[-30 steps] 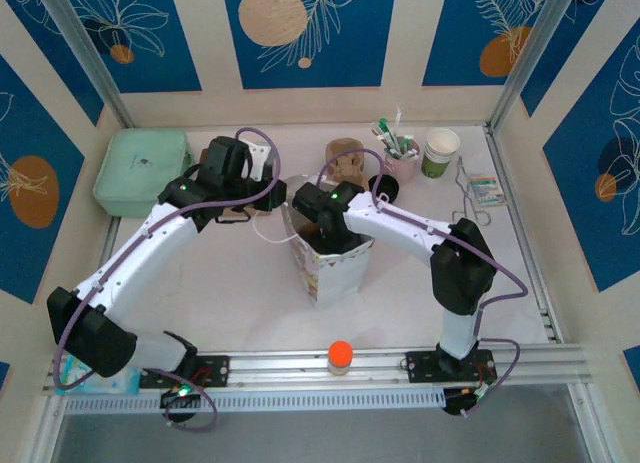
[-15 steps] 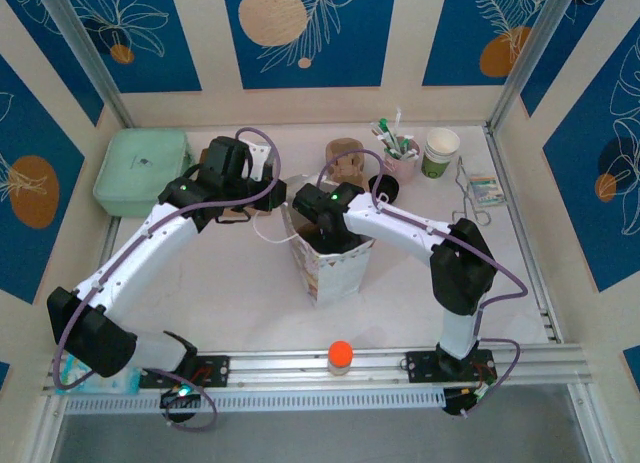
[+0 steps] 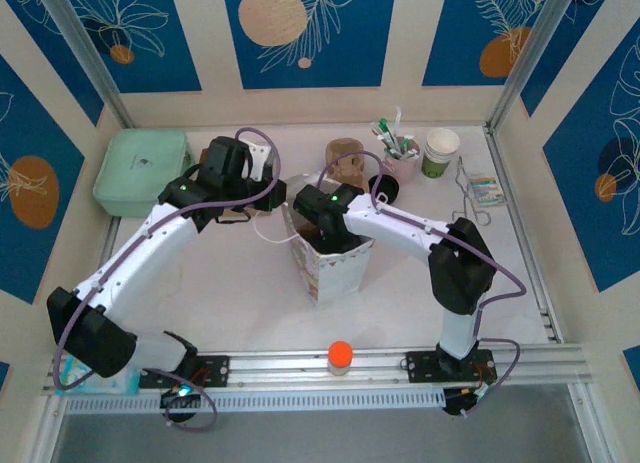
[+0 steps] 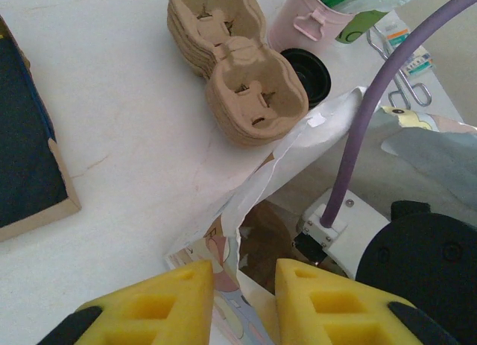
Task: Pack the takeout coffee
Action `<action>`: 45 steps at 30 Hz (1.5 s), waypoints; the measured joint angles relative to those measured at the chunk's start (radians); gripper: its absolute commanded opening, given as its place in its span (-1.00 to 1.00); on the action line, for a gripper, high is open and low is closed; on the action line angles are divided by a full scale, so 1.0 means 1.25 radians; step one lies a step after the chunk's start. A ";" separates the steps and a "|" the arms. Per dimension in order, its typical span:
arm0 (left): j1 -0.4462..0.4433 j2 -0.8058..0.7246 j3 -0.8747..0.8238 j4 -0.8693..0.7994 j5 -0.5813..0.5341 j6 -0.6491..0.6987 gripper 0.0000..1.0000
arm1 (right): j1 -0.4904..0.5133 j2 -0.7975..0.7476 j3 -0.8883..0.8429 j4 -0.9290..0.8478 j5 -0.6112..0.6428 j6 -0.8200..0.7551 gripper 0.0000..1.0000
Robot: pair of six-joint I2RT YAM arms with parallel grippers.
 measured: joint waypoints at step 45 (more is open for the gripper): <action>-0.007 0.000 0.003 0.000 -0.003 0.000 -0.44 | -0.021 0.024 -0.035 0.036 -0.029 0.000 -0.03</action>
